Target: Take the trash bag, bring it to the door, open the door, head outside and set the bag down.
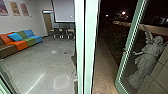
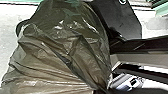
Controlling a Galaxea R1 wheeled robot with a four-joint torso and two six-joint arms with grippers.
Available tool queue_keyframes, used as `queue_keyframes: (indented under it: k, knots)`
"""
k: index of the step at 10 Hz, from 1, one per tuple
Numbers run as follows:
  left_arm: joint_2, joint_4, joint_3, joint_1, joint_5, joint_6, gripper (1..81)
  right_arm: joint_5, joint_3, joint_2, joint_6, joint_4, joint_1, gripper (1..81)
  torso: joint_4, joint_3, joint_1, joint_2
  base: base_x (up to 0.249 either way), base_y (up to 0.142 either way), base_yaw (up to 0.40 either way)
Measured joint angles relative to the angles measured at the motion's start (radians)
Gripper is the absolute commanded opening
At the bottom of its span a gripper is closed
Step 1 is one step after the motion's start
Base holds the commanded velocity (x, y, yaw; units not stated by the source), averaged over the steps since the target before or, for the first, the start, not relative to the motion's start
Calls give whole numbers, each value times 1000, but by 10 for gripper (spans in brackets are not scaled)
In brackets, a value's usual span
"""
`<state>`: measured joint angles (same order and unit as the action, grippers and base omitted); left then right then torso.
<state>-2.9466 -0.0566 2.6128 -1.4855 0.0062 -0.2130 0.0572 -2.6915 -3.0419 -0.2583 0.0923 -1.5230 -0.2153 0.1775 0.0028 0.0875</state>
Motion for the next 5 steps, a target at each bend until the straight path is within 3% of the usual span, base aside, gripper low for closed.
queue_keyframes:
  k: [5]
  knots:
    - [2, 0, 1, 0, -1, 0, 10, 2, 3, -2, 0, 0, 0, 811, 0, 0, 0, 0, -95, 0, 0]
